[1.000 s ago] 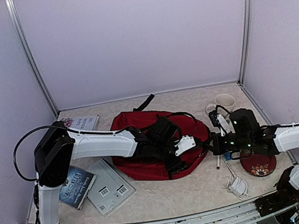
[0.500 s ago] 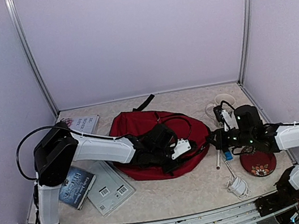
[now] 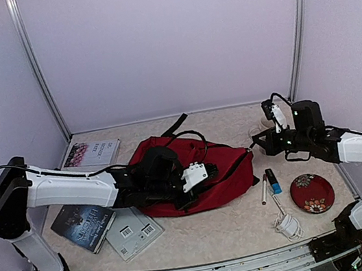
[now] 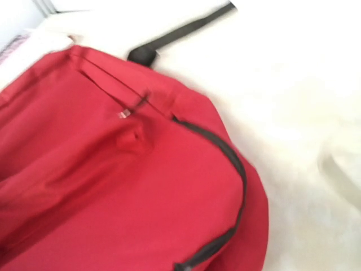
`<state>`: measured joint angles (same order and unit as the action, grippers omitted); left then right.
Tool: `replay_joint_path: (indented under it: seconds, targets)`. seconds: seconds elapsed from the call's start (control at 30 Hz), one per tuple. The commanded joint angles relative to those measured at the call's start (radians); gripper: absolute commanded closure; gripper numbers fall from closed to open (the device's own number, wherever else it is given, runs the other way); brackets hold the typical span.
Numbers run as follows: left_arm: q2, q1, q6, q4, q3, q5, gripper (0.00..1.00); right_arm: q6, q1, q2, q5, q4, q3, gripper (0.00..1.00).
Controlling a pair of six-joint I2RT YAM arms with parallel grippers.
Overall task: Pack the student bag
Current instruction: Unzip the largest pocket of the student bag.
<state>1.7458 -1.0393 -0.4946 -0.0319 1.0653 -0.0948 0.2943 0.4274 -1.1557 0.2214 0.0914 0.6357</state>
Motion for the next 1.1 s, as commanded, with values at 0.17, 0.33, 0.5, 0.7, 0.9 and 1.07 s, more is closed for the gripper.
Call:
replay_joint_path:
  seconds: [0.17, 0.33, 0.5, 0.7, 0.9, 1.07]
  targets:
    - [-0.103, 0.034, -0.008, 0.018, -0.140, -0.164, 1.00, -0.213, -0.035, -0.016, 0.074, 0.015, 0.020, 1.00]
    - [-0.078, 0.057, 0.135, 0.070, -0.137, -0.033, 0.85, -0.175, -0.017, 0.019, 0.220, 0.169, -0.080, 1.00]
    - [-0.057, 0.028, 0.179, 0.159, -0.041, -0.108, 0.37, -0.035, 0.040, -0.012, 0.216, 0.375, -0.236, 1.00]
    - [0.014, -0.090, 0.158, 0.267, 0.199, -0.209, 0.24, 0.034, 0.046, -0.013, 0.203, 0.437, -0.284, 1.00]
    - [0.103, -0.075, 0.210, 0.203, 0.304, -0.411, 0.16, 0.038, 0.047, 0.020, 0.188, 0.422, -0.307, 1.00]
    - [0.294, -0.076, 0.280, 0.378, 0.569, -0.301, 0.26, 0.039, 0.047, 0.062, 0.164, 0.401, -0.326, 1.00]
